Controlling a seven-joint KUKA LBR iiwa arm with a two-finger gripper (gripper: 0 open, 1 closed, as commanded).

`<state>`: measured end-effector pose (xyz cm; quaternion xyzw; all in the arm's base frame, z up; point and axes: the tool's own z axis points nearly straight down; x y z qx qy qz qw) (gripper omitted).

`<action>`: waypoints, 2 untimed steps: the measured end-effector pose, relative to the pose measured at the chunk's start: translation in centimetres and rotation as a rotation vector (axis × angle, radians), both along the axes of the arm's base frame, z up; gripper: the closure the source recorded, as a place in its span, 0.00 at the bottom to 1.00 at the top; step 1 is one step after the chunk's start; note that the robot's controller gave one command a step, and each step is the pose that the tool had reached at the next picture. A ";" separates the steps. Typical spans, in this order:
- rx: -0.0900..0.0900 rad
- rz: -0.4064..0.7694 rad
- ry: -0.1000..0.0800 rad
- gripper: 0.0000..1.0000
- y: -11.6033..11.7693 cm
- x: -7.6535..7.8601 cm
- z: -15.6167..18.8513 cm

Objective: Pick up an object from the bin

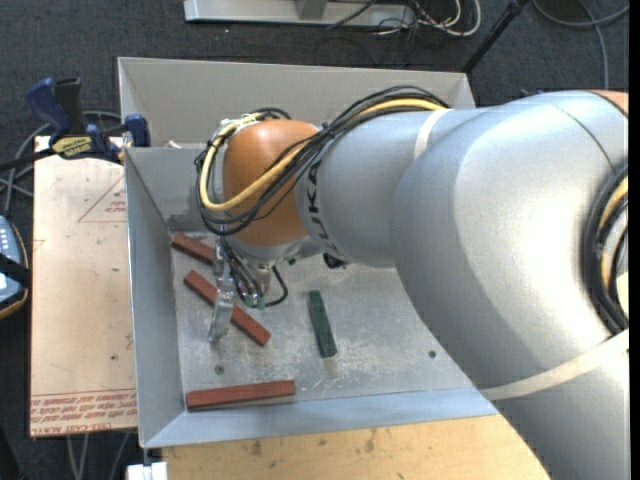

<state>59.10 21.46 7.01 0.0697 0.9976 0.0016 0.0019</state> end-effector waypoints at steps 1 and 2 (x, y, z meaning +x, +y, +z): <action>0.000 -0.001 0.001 0.00 0.0 0.1 0.1; 0.000 -0.002 0.001 0.00 0.1 0.2 0.2</action>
Offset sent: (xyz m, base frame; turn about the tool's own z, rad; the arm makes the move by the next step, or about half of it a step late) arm 0.0000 0.0000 0.0000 0.0000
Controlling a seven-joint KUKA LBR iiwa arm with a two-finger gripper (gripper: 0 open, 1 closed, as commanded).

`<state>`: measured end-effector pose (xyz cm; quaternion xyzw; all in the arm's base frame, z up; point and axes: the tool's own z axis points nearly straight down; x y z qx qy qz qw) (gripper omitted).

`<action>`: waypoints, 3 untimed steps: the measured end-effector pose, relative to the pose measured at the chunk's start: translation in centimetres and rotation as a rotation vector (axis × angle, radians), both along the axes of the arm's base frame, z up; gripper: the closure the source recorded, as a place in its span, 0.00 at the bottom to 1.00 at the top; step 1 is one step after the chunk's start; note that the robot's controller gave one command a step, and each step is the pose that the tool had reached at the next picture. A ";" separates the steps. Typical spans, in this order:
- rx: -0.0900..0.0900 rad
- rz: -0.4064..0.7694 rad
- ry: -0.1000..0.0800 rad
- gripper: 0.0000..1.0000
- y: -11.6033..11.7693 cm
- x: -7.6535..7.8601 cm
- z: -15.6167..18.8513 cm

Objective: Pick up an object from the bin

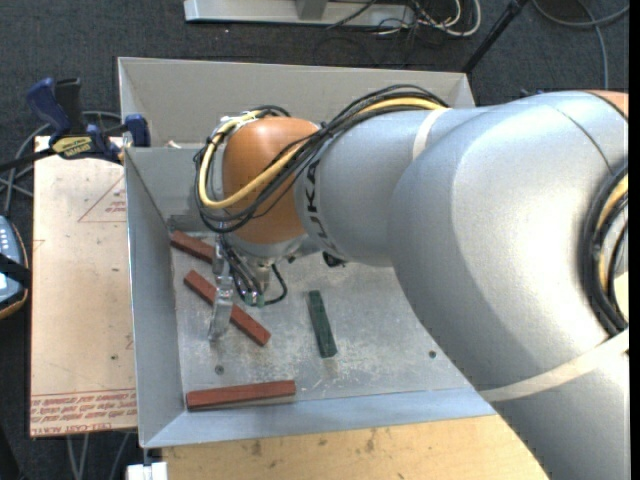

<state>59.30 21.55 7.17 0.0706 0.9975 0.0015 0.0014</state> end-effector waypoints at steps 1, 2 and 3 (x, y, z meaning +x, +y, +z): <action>0.000 -0.001 0.000 0.00 0.0 0.1 0.1; 0.000 -0.002 0.000 1.00 0.0 0.1 0.1; 0.000 -0.003 -0.001 1.00 0.0 0.2 2.6</action>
Offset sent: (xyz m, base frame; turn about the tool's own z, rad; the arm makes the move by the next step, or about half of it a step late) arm 0.0000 0.0000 0.0000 0.0000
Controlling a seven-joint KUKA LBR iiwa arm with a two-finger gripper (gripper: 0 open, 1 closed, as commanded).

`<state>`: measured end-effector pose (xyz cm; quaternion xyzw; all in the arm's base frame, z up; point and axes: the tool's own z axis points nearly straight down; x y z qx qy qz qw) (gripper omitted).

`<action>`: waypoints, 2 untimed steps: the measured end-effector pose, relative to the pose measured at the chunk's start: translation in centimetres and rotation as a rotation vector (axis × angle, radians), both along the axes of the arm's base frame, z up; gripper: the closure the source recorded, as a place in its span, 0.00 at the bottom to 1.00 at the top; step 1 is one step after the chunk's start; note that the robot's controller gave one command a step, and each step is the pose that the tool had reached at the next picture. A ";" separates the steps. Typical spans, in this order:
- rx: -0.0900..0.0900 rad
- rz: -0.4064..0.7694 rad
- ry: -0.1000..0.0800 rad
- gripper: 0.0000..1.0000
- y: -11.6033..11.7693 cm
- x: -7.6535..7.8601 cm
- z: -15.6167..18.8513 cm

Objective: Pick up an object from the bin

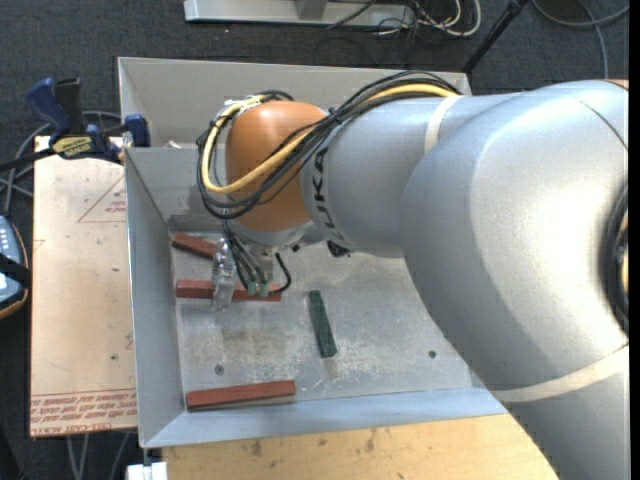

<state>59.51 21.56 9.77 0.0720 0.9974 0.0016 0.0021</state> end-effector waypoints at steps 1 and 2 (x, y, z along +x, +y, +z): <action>0.000 -0.001 0.000 1.00 0.0 0.1 2.6; 0.001 -0.002 -0.001 1.00 0.0 0.3 6.4</action>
Offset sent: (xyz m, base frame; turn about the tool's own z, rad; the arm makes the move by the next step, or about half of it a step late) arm 0.0000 -0.0001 0.0241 0.0000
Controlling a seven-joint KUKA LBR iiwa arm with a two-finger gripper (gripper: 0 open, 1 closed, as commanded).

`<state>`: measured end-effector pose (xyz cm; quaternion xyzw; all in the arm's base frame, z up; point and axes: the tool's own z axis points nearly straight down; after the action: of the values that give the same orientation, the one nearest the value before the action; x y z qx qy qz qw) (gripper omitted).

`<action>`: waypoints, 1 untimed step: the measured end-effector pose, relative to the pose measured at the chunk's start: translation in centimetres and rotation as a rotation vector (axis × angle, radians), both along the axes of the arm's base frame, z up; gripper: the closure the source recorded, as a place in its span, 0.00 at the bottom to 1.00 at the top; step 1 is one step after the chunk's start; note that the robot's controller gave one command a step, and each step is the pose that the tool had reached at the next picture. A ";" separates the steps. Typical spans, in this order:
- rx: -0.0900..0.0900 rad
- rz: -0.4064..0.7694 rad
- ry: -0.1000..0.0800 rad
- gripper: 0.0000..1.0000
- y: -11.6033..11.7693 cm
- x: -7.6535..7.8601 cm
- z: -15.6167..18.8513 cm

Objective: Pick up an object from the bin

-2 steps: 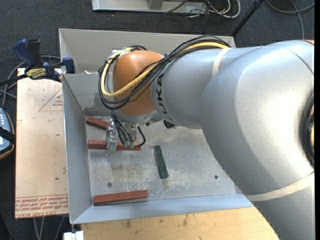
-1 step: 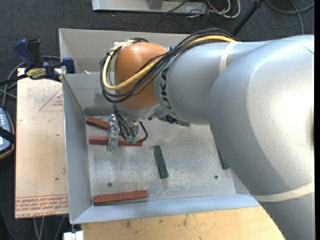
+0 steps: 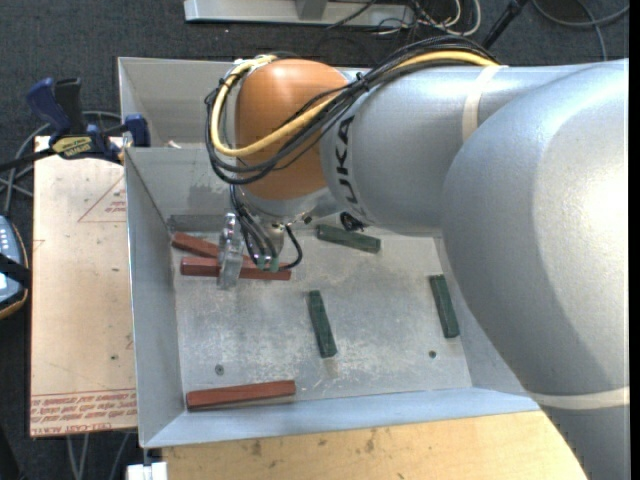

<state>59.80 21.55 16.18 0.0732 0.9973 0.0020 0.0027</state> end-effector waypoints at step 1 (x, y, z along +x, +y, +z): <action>-0.001 0.000 0.002 1.00 0.0 0.1 1.0</action>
Offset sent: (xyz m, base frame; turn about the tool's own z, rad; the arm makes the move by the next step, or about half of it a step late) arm 0.0001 0.0000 0.0097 0.0000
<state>59.91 21.55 17.18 0.0734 0.9973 0.0014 0.0016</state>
